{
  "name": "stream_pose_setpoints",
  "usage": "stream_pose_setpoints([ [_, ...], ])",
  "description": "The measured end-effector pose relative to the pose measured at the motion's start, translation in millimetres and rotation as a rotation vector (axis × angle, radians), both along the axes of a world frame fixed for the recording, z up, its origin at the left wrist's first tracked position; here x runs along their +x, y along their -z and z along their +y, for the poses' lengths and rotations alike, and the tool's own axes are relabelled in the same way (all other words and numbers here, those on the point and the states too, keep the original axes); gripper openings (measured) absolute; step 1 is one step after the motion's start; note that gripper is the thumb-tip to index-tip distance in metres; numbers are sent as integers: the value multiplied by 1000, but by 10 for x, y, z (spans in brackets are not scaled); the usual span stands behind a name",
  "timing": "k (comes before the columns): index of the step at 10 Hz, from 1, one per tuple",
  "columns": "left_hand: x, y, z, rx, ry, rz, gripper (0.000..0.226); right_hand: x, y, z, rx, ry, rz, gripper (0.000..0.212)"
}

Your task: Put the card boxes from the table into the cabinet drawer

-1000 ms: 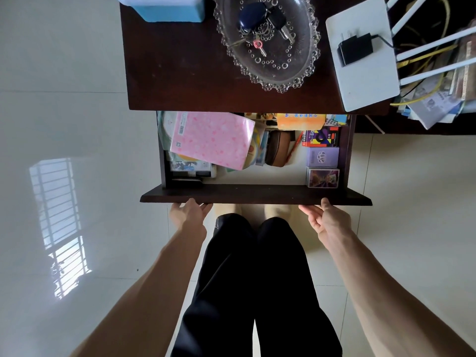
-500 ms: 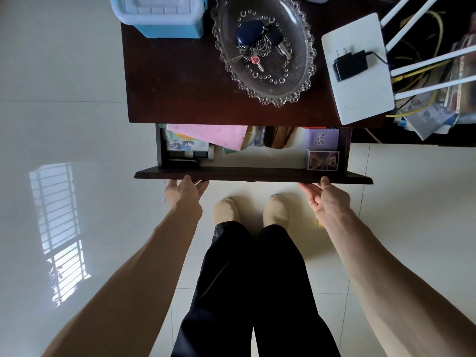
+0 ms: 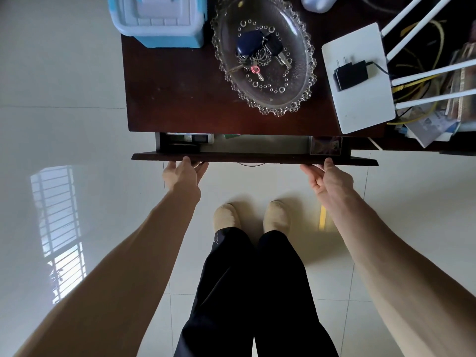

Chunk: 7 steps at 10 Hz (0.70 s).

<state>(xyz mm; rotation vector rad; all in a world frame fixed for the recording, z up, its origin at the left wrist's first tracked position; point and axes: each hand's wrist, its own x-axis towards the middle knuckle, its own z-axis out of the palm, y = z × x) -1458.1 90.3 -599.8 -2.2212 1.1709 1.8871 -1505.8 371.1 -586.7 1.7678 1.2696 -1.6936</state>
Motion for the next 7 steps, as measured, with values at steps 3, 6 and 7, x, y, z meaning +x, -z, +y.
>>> stream_pose_setpoints([
  [3, -302, -175, -44, 10, -91, 61, 28, -245, -58, -43, -79, 69, 95, 34],
  [6, -488, -310, -135, 7, 83, 80, 10, -451, -188, -125, -180, -2, 120, 45],
  [7, -374, -332, -139, 31, 103, 98, 31, -334, -375, -94, -212, -103, 164, 46],
])
